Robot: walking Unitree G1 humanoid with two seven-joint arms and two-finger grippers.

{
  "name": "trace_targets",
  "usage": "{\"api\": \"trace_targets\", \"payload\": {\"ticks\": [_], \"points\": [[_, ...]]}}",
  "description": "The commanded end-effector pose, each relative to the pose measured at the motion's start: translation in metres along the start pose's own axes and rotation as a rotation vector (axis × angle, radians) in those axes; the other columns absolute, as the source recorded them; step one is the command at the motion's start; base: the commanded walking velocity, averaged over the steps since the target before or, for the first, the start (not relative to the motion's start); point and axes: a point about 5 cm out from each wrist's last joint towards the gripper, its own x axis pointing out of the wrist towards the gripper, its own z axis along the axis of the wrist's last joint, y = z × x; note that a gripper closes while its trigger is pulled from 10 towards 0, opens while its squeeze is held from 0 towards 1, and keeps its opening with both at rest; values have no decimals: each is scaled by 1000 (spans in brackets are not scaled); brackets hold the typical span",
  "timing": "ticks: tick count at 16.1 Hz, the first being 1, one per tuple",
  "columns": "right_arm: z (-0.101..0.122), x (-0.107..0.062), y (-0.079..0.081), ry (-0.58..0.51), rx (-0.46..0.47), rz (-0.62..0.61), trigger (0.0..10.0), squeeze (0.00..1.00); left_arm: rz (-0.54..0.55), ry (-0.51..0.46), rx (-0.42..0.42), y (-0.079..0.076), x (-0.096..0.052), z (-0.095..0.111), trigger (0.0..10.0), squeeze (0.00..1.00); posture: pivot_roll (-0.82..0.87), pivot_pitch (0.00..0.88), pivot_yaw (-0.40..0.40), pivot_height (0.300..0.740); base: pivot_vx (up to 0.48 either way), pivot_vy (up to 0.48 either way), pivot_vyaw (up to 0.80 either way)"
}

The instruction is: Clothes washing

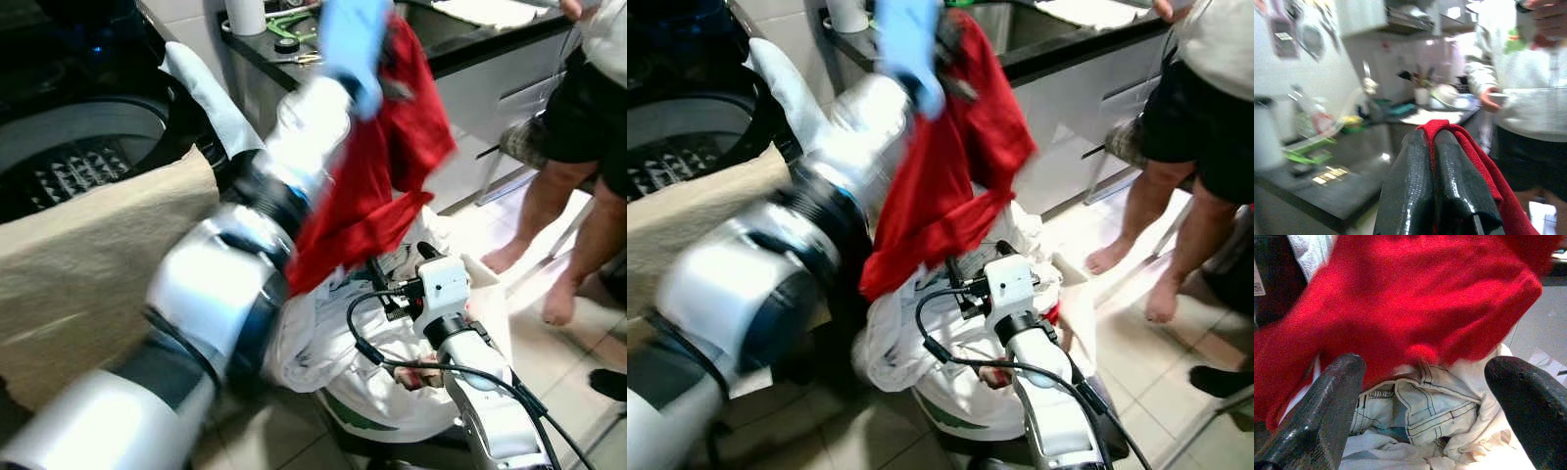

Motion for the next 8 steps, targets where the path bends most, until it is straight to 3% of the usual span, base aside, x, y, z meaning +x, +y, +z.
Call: {"api": "trace_targets", "payload": {"ticks": [1, 4, 8], "points": [[1, 3, 0, -19, 9, -15, 10000, 0, 9, -29, 33, 4, 5, 16, 0, 0, -78, 0, 94, 740, 0, 0, 0], [1, 5, 2, -25, 26, -23, 10000, 0, 19, -12, 52, 11, 5, 19, 0, 0, -74, 0, 111, 740, 0, 0, 0], [2, 8, -5, -44, 16, -43, 10000, 0, 29, 64, 42, 8, 2, 0, 0, 0, -75, 0, 115, 740, 0, 0, 0]]}}
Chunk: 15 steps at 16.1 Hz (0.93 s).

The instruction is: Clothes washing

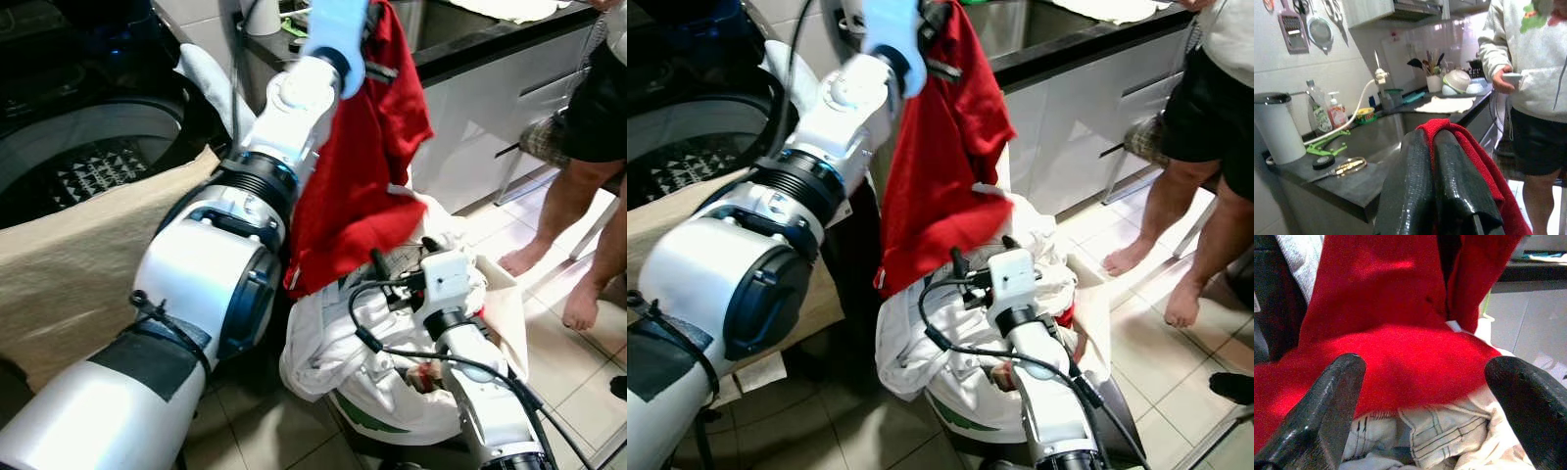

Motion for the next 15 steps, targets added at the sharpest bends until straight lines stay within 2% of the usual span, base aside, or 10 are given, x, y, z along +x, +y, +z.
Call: {"api": "trace_targets", "payload": {"ticks": [1, 2, 6, 10, 11, 12, 13, 15], "points": [[0, -1, -2, -8, 1, 1, 10000, 0, 46, 7, 3, 11, 0, 3, 0, 0, -75, 0, 116, 740, 0, 0, 0], [2, -2, -2, -14, -11, 7, 10000, 0, 75, 15, -1, 17, 0, 4, 0, 0, -76, 0, 117, 740, 0, 0, 0], [1, -2, -7, -19, -19, 2, 10000, 0, 130, 41, -40, 23, 0, 6, 0, 0, -80, 0, 125, 740, 0, 0, 0], [-1, -2, -2, -15, -7, 0, 10000, 0, 224, 95, -50, 39, -2, 5, 0, 0, -84, 0, 137, 740, 0, 0, 0], [-2, -3, 0, -9, 15, 8, 10000, 0, 259, 137, -51, 44, -4, -2, 8275, 0, -82, 0, 136, 740, 0, 0, 0], [-2, -5, 1, -8, 19, 12, 10000, 0, 266, 159, -61, 45, -6, -6, 10000, 0, -80, 0, 135, 740, 0, 0, 0], [-1, -8, -1, -12, 22, 20, 10000, 0, 266, 159, -75, 46, -6, -8, 10000, 0, -76, 0, 130, 740, 0, 0, 0], [0, -27, -7, -9, 4, 34, 10000, 0, 272, 153, -56, 47, -6, -7, 10000, 0, -72, 0, 121, 740, 0, 0, 0]]}}
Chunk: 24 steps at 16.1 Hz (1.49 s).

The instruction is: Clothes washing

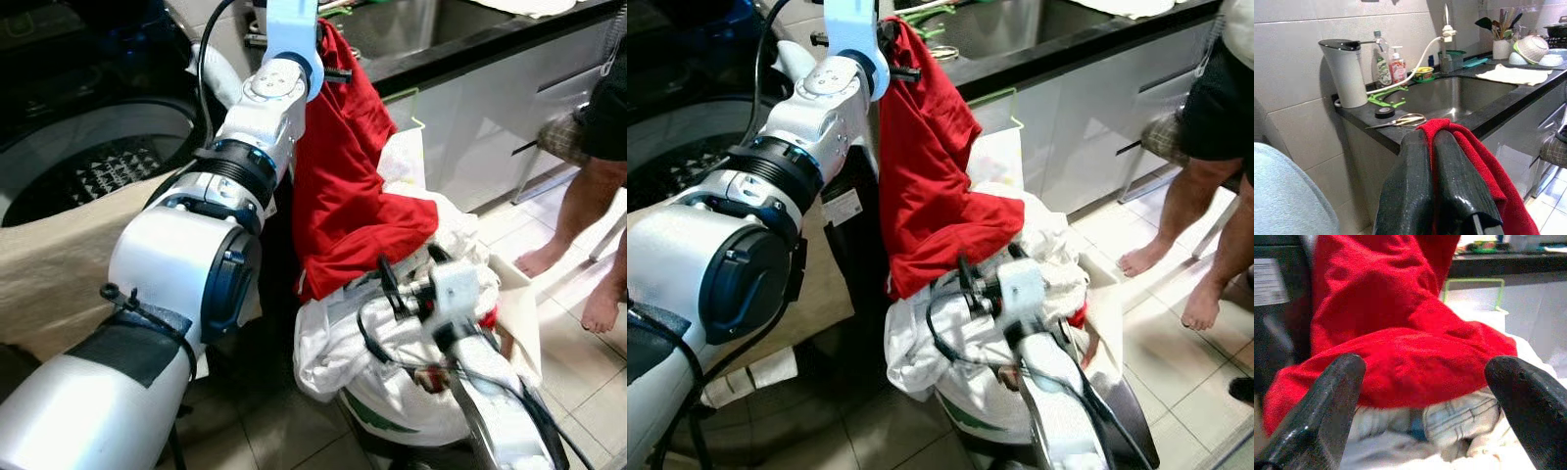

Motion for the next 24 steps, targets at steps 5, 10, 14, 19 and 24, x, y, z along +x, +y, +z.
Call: {"api": "trace_targets", "payload": {"ticks": [5, 10, 14, 19, 24], "points": [[10, -18, -7, -33, -44, -7, 10000, 0, -8, -45, 47, -5, 0, 7, 10000, 0, -99, 0, 133, 740, 0, 0, 0], [8, -10, -8, -27, -49, -8, 10000, 0, -54, -95, 71, -16, -1, 9, 10000, 0, -96, 0, 137, 740, 49, 0, 0], [7, -8, -4, -22, -45, 5, 10000, 0, -32, -120, 38, -11, 0, 16, 10000, 0, -96, 0, 140, 740, 365, 0, 0], [3, -7, -4, -3, -52, 14, 10000, 0, 5, -149, 20, -4, 0, 22, 10000, 0, -92, 0, 133, 740, 429, 51, 0], [5, -4, -7, -11, -36, 4, 10000, 0, 26, -147, 63, -4, -1, 19, 10000, 0, -89, 0, 128, 740, 83, 48, 491]]}}
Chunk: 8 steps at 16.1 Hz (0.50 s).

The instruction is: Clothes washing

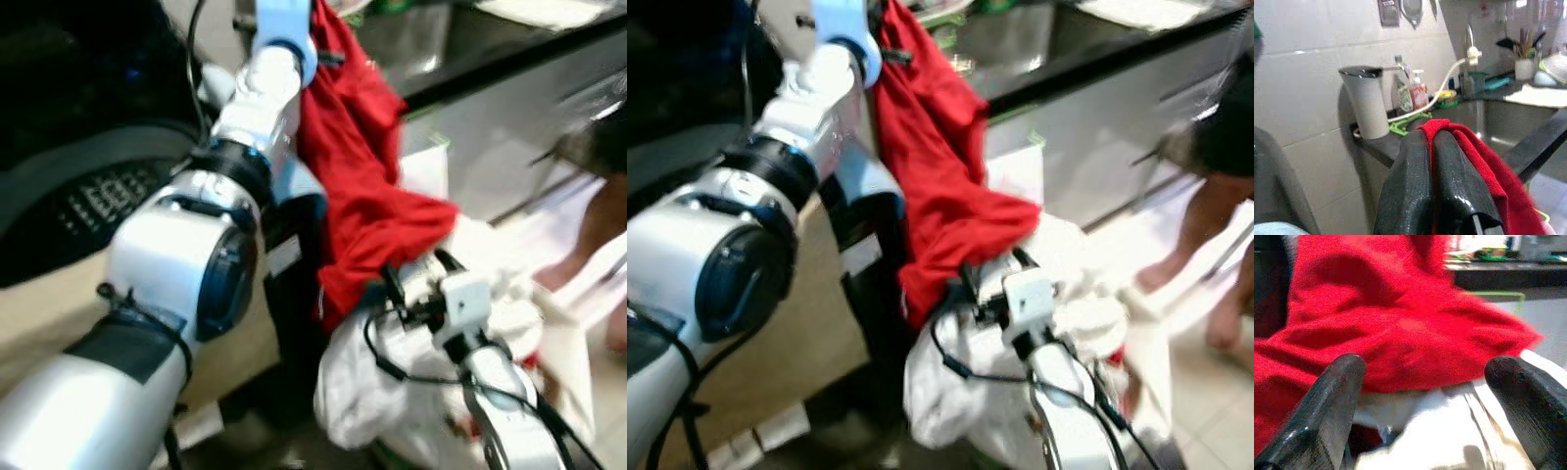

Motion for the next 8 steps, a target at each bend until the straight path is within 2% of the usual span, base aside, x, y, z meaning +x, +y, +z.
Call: {"api": "trace_targets", "payload": {"ticks": [1, 8], "points": [[-4, -4, -5, 18, -2, -17, 10000, 0, -18, -41, 13, -11, 1, 10, 10000, 0, -89, 0, 126, 740, 0, 0, 550], [-1, -1, -5, 4, -17, -1, 10000, 0, -26, -11, 15, -16, -2, -3, 10000, 0, -88, 0, 119, 740, 0, 0, 499]]}}
